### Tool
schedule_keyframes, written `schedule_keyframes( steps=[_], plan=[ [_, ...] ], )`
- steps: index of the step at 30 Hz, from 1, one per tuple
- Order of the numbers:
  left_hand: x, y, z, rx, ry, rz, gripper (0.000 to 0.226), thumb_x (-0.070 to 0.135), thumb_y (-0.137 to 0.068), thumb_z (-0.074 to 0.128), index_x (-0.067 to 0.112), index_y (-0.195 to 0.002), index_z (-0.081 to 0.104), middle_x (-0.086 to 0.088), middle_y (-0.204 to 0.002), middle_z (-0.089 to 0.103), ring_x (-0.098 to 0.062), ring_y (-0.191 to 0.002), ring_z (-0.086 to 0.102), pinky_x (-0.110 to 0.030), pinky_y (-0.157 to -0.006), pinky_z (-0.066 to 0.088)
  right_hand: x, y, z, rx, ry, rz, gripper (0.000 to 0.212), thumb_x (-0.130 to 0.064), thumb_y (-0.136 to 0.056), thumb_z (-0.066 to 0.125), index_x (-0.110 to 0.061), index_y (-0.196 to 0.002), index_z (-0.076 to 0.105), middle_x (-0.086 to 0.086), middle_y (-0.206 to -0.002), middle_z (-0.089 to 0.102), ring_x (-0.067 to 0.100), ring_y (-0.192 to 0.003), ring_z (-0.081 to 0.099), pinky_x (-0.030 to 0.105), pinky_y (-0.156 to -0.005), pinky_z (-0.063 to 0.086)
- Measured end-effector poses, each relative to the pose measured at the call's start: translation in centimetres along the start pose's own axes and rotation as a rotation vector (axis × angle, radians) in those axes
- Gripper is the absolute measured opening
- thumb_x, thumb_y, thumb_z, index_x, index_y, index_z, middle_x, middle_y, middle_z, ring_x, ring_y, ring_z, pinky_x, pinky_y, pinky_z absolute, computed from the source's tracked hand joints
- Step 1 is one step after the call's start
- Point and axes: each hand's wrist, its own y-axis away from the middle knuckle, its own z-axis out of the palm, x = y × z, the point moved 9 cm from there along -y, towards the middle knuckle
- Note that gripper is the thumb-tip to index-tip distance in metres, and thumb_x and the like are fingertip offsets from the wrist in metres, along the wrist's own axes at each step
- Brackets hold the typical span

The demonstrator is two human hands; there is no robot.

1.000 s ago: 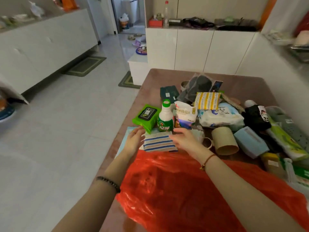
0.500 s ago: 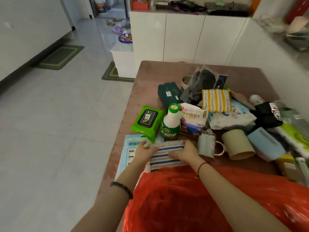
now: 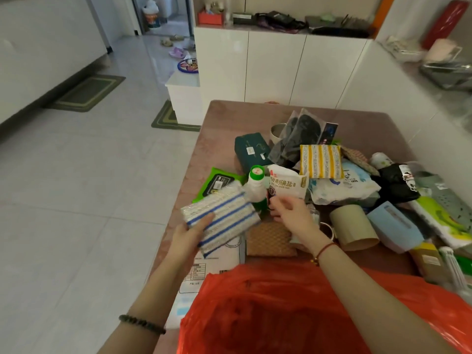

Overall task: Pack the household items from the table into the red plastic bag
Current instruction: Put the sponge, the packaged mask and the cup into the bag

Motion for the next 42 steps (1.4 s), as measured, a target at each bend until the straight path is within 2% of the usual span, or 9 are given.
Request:
schedule_keyframes(
  steps=[4,10,17,22,27,30,33,37,42],
  plan=[
    [0.2,1.0,-2.3,0.041,0.093,0.001,0.03,0.015,-0.086,0.058,0.01,-0.115,0.057,0.0,-0.087,0.075,-0.015,-0.075,0.072,-0.026,-0.061,0.059,3.2,-0.6,4.4,-0.358,0.91,-0.127,0.071,-0.029,-0.074,0.075,-0.013,-0.134,0.042,0.007,-0.137,0.049,0.023,-0.124,0.047,0.032,-0.103,0.038],
    [-0.7,2.6,-2.4,0.04,0.241,-0.1,0.044,0.017,-0.082,0.06,0.002,-0.123,0.051,-0.008,-0.094,0.07,-0.014,-0.07,0.072,-0.026,-0.057,0.059,4.6,-1.5,4.8,-0.337,1.264,-0.226,0.091,-0.044,-0.062,0.079,-0.013,-0.136,0.035,0.011,-0.133,0.039,0.029,-0.123,0.04,0.038,-0.103,0.037],
    [2.5,9.2,1.3,-0.024,0.372,0.019,0.041,0.016,-0.076,0.059,0.008,-0.117,0.059,-0.004,-0.087,0.077,-0.016,-0.074,0.073,-0.029,-0.06,0.061,-4.6,3.6,-0.2,-0.065,0.558,-0.478,0.027,-0.027,-0.074,0.075,-0.02,-0.085,0.051,-0.009,-0.079,0.053,0.004,-0.072,0.053,0.026,-0.065,0.046],
    [-2.6,14.6,3.0,0.106,0.347,0.026,0.052,0.02,-0.065,0.074,0.017,-0.116,0.061,-0.007,-0.111,0.071,-0.027,-0.102,0.068,-0.047,-0.083,0.057,-3.0,14.1,-8.5,0.21,-0.758,-0.16,0.038,-0.048,-0.057,0.078,-0.032,-0.09,0.066,-0.008,-0.098,0.07,0.003,-0.092,0.066,0.031,-0.081,0.053],
    [-8.3,17.5,7.2,-0.028,-0.07,0.005,0.035,-0.007,-0.075,0.069,0.02,-0.095,0.067,-0.003,-0.094,0.076,-0.018,-0.091,0.07,-0.019,-0.072,0.056,6.6,20.5,-2.7,0.017,-0.625,0.19,0.09,-0.066,-0.009,0.082,-0.026,-0.09,0.073,-0.002,-0.091,0.076,0.02,-0.092,0.068,0.042,-0.095,0.048],
    [-7.8,19.3,9.7,-0.308,-0.314,0.087,0.042,0.017,-0.063,0.083,0.026,-0.099,0.065,0.011,-0.103,0.073,-0.002,-0.098,0.065,-0.008,-0.084,0.046,7.6,21.3,-6.4,0.135,-0.536,0.26,0.035,-0.039,-0.062,0.08,-0.027,-0.092,0.067,-0.007,-0.081,0.07,0.007,-0.079,0.058,0.015,-0.071,0.05],
    [-4.1,17.1,5.4,-0.051,-0.863,0.527,0.064,0.075,-0.064,0.056,0.046,-0.121,0.049,0.022,-0.132,0.052,0.002,-0.127,0.041,-0.011,-0.107,0.027,8.2,21.4,-8.3,-0.001,-0.468,0.274,0.026,-0.007,-0.084,0.061,-0.032,-0.081,0.057,-0.019,-0.074,0.063,-0.004,-0.064,0.057,-0.004,-0.045,0.037],
    [-3.3,12.6,0.3,0.271,-1.411,0.233,0.09,0.075,-0.068,0.036,0.031,-0.145,0.02,-0.003,-0.147,0.038,-0.027,-0.135,0.037,-0.042,-0.11,0.03,10.8,20.6,-2.0,-0.385,-0.181,0.309,0.032,-0.036,-0.071,0.074,-0.032,-0.095,0.054,-0.021,-0.094,0.061,-0.023,-0.069,0.058,-0.004,-0.064,0.04],
    [-3.7,11.4,1.3,0.23,-1.272,0.124,0.049,0.026,-0.091,0.046,0.024,-0.138,0.036,-0.006,-0.139,0.051,-0.026,-0.123,0.051,-0.034,-0.096,0.043,11.0,15.2,1.2,-0.021,-0.257,0.202,0.056,-0.025,-0.085,0.063,-0.019,-0.134,0.038,-0.001,-0.124,0.05,0.018,-0.116,0.049,0.027,-0.099,0.035]
  ],
)
